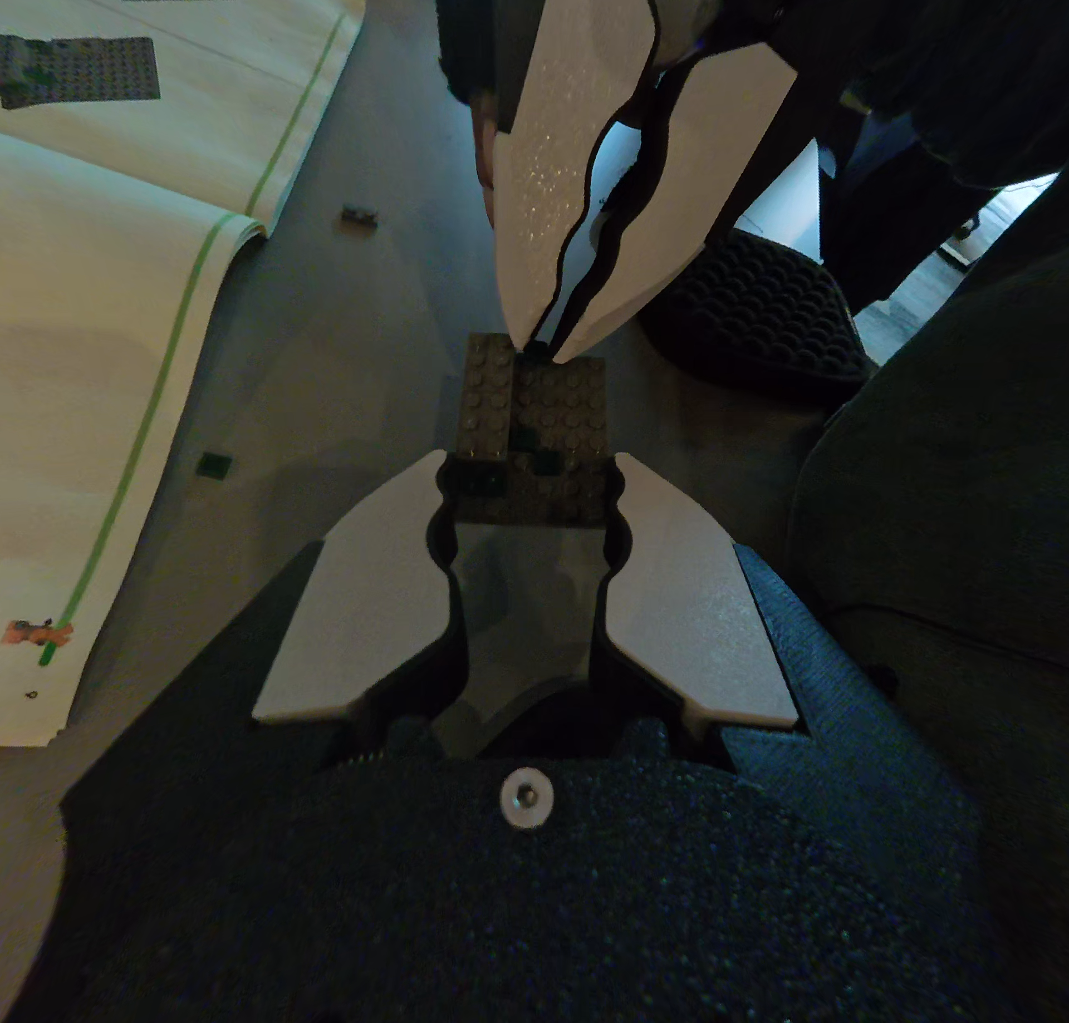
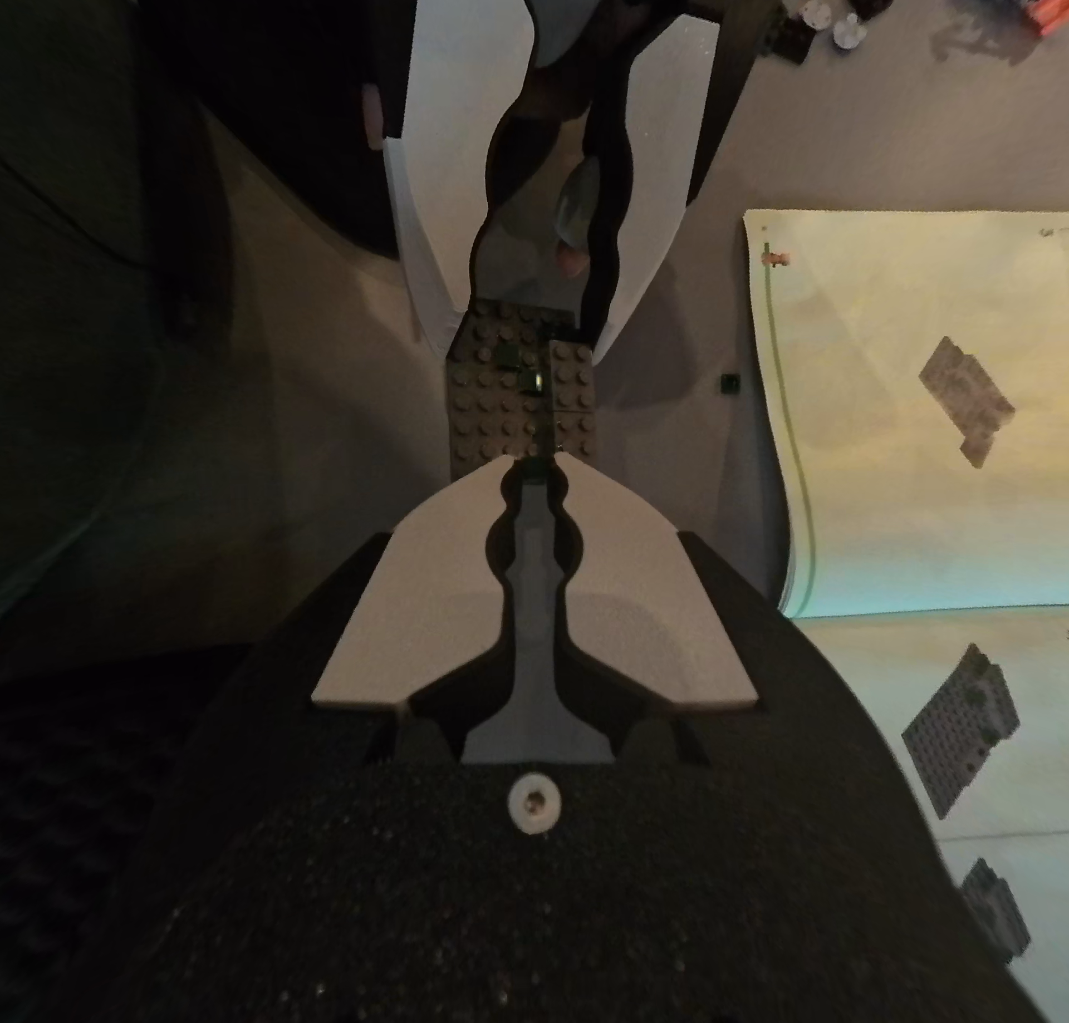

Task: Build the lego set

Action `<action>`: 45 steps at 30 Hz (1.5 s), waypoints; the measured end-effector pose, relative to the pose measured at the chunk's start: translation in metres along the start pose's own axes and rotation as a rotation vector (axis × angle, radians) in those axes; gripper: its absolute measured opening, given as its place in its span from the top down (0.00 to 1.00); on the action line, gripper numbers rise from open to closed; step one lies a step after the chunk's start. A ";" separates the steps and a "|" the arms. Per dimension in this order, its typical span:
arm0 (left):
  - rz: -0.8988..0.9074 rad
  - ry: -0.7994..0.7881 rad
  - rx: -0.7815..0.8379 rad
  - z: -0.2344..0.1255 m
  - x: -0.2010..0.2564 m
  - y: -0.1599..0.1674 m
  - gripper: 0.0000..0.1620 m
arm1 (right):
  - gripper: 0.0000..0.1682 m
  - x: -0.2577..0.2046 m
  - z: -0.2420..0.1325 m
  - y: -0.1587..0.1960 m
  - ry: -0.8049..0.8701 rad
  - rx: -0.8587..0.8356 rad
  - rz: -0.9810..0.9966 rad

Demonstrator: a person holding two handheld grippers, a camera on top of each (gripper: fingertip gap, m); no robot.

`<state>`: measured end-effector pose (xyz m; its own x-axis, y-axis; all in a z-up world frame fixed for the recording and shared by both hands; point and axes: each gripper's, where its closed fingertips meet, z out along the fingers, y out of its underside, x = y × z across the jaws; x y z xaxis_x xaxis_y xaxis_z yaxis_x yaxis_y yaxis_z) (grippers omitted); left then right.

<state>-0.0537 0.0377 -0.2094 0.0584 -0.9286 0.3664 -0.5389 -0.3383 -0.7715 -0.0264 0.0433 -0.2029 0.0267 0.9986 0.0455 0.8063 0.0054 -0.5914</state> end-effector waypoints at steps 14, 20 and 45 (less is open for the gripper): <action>0.007 0.024 0.041 -0.002 0.004 -0.005 0.70 | 0.95 -0.002 -0.009 -0.005 0.009 -0.010 -0.003; 0.012 0.016 0.044 -0.003 0.003 -0.006 0.70 | 0.95 0.000 -0.019 -0.009 0.019 0.029 0.020; 0.016 -0.074 -0.018 -0.005 -0.011 0.011 0.69 | 0.96 0.011 0.010 0.073 0.094 -0.022 0.164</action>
<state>-0.0645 0.0450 -0.2200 0.1110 -0.9429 0.3140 -0.5551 -0.3209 -0.7674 0.0268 0.0547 -0.2538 0.2128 0.9768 0.0255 0.7991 -0.1590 -0.5798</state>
